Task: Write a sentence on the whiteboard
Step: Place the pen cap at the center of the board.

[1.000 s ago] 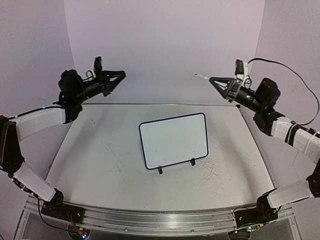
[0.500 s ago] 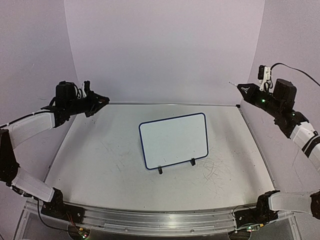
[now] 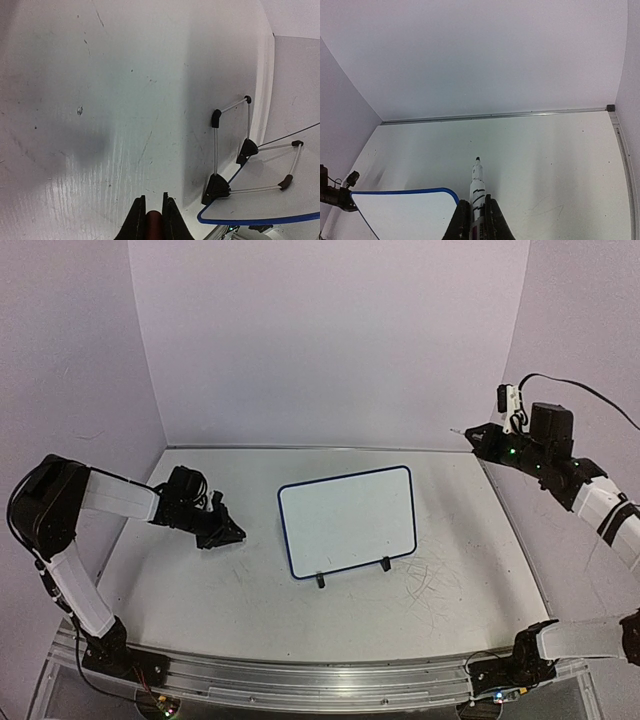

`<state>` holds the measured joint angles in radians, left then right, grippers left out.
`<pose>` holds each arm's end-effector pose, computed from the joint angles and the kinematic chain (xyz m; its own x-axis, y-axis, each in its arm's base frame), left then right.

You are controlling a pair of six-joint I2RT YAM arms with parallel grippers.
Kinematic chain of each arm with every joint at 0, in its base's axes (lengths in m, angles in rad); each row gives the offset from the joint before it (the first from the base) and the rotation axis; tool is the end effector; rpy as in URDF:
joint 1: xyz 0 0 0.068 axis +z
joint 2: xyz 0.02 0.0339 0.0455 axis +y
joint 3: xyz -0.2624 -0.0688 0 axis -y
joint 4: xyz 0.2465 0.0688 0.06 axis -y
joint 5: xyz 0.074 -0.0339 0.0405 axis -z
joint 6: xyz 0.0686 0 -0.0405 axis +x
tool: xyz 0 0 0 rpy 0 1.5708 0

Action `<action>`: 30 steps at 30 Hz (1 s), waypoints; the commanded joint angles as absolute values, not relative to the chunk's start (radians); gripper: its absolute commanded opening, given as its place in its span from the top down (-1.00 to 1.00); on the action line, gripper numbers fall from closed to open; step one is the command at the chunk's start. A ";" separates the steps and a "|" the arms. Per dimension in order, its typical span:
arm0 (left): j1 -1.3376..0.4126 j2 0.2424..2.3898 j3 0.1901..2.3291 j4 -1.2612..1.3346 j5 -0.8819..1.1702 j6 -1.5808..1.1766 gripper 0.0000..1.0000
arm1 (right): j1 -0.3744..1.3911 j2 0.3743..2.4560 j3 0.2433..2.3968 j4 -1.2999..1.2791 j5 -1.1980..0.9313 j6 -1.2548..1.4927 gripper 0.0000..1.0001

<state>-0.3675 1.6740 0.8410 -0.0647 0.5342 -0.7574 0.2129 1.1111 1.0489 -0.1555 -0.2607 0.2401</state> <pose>0.3049 -0.1548 0.1284 -0.9462 -0.2694 -0.1795 -0.0614 0.6938 -0.7176 0.2800 0.0786 0.3629 -0.3121 0.1676 -0.9351 -0.3870 0.8765 0.2863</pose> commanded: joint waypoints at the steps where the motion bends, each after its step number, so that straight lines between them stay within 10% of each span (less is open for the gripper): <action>1: -0.367 1.723 0.808 0.039 0.580 -0.742 1.00 | 0.230 1.096 1.078 -0.138 -0.301 0.231 1.00; 30: -0.362 1.459 0.746 -0.194 0.204 -0.648 -0.18 | 0.236 1.058 1.030 -0.092 -0.162 0.242 1.00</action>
